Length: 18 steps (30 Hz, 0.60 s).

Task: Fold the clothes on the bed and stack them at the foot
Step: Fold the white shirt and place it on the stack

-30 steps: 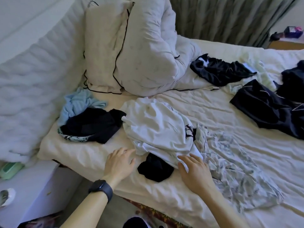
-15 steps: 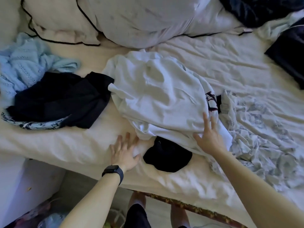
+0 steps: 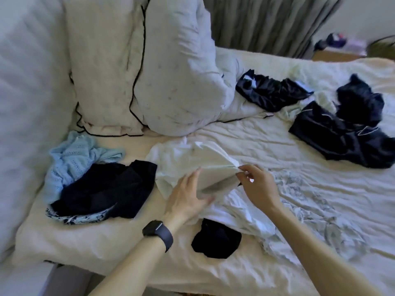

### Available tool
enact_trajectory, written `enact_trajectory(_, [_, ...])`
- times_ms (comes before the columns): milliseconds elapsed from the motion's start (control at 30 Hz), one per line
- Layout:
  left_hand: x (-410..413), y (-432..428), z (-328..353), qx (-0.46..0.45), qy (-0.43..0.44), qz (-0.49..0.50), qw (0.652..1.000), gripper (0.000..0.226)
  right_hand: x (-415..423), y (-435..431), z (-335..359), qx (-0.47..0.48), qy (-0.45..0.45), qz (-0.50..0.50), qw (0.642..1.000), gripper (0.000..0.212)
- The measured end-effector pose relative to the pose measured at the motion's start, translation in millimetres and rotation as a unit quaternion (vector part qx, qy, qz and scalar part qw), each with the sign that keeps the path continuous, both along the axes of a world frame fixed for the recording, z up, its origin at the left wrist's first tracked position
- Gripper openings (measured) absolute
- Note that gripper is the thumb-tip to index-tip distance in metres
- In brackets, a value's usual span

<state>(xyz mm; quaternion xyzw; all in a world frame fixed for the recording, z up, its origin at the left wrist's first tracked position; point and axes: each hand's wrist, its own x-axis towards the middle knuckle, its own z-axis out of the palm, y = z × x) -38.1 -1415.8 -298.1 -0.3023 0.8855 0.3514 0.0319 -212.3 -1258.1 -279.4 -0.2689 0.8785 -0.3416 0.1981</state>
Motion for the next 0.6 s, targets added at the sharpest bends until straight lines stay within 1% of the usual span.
enact_trajectory(33, [-19, 1, 31, -0.021, 0.046, -0.031, 0.998, 0.096, -1, -9, 25, -0.019, 0.015, 0.017, 1.0, 0.016])
enact_trajectory(67, [-38, 1, 61, -0.045, 0.08, -0.062, 0.994, 0.095, -3, -17, 51, -0.038, 0.029, 0.032, 0.998, 0.014])
enact_trajectory(100, [-54, 0, 88, -0.069, 0.105, -0.088, 0.988, 0.088, -5, -24, 75, -0.059, 0.046, 0.042, 0.996, 0.014])
enact_trajectory(133, [-68, 0, 113, -0.087, 0.124, -0.1, 0.983, 0.074, -8, -27, 99, -0.085, 0.066, 0.047, 0.993, 0.015])
enact_trajectory(200, [-87, -3, 163, -0.085, 0.16, -0.075, 0.981, 0.039, -13, -25, 145, -0.142, 0.096, 0.037, 0.984, 0.015])
enact_trajectory(233, [-94, -4, 187, -0.067, 0.175, -0.054, 0.981, 0.027, -15, -19, 165, -0.175, 0.098, 0.028, 0.979, 0.016])
enact_trajectory(267, [-100, -6, 208, -0.06, 0.193, -0.04, 0.979, 0.021, -17, -11, 182, -0.212, 0.096, 0.015, 0.972, 0.018])
enact_trajectory(333, [-111, -9, 248, -0.087, 0.236, -0.032, 0.967, 0.017, -16, 14, 206, -0.26, 0.086, -0.029, 0.961, 0.032])
enact_trajectory(400, [-118, -11, 280, -0.083, 0.283, -0.012, 0.955, 0.015, -12, 46, 209, -0.248, 0.072, -0.064, 0.964, 0.056])
enact_trajectory(467, [-123, -17, 304, -0.052, 0.324, 0.017, 0.945, 0.016, -3, 78, 199, -0.202, 0.042, -0.041, 0.978, 0.089])
enact_trajectory(500, [-126, -21, 314, -0.044, 0.341, 0.029, 0.939, 0.017, 2, 90, 192, -0.174, 0.032, -0.021, 0.984, 0.098])
enact_trajectory(533, [-128, -26, 324, -0.04, 0.353, 0.04, 0.934, 0.02, 6, 98, 188, -0.154, 0.027, 0.0, 0.988, 0.098])
enact_trajectory(567, [-129, -30, 331, -0.036, 0.357, 0.046, 0.932, 0.022, 7, 104, 184, -0.147, 0.027, 0.013, 0.989, 0.089])
enact_trajectory(600, [-132, -33, 337, -0.032, 0.355, 0.049, 0.933, 0.025, 5, 106, 183, -0.147, 0.031, 0.004, 0.989, 0.075])
